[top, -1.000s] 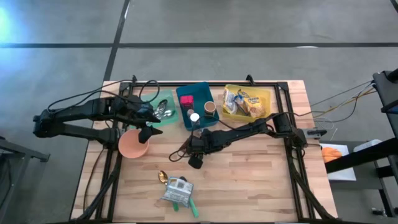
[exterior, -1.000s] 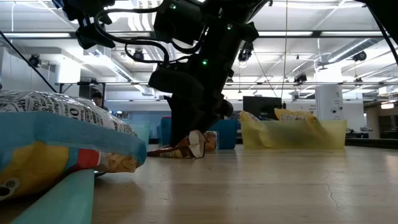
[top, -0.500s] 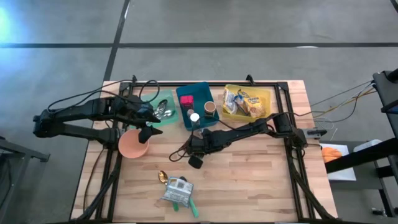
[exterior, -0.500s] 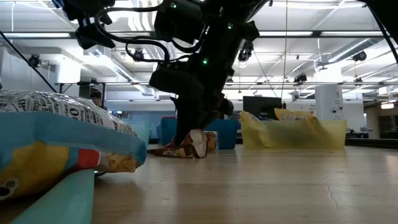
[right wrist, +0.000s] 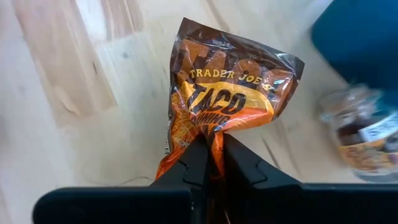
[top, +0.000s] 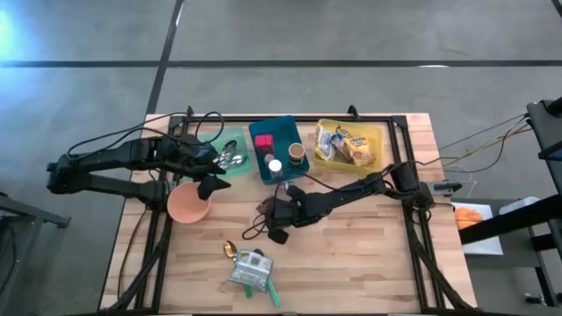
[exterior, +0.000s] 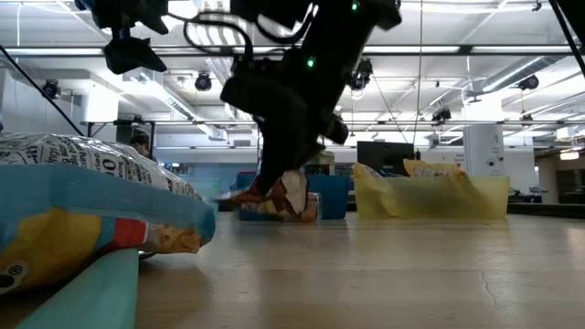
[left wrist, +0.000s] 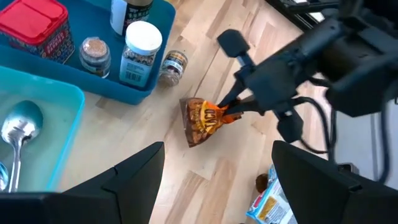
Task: Pick & Place Food Item
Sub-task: Put the orange seasoning bag into the blue bin
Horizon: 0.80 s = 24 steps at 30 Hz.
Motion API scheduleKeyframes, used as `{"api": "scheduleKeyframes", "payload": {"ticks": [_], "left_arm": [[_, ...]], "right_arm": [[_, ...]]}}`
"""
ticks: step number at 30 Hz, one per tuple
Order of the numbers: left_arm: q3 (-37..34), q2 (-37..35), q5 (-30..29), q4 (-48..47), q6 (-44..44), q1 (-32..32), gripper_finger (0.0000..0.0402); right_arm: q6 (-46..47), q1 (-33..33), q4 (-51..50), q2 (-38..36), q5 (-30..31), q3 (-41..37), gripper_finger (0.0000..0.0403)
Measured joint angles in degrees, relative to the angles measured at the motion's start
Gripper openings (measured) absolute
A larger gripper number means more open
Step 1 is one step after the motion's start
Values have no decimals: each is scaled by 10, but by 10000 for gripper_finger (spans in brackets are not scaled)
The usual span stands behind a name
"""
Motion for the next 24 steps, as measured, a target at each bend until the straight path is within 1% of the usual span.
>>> {"api": "scheduleKeyframes", "payload": {"ticks": [4,9,14,18,24], "left_arm": [[-4,0,0,6,-21,0,303],[-25,6,0,26,-54,0,303],[-36,40,0,44,-76,0,303],[-35,78,9,71,-86,0,303],[-32,119,18,108,-104,0,303]], "right_arm": [[0,18,0,-15,45,1,19],[-2,42,1,-39,110,1,18],[-45,64,16,-61,160,2,18],[-112,78,49,-64,166,2,18],[-141,85,58,-63,201,2,17]]}}
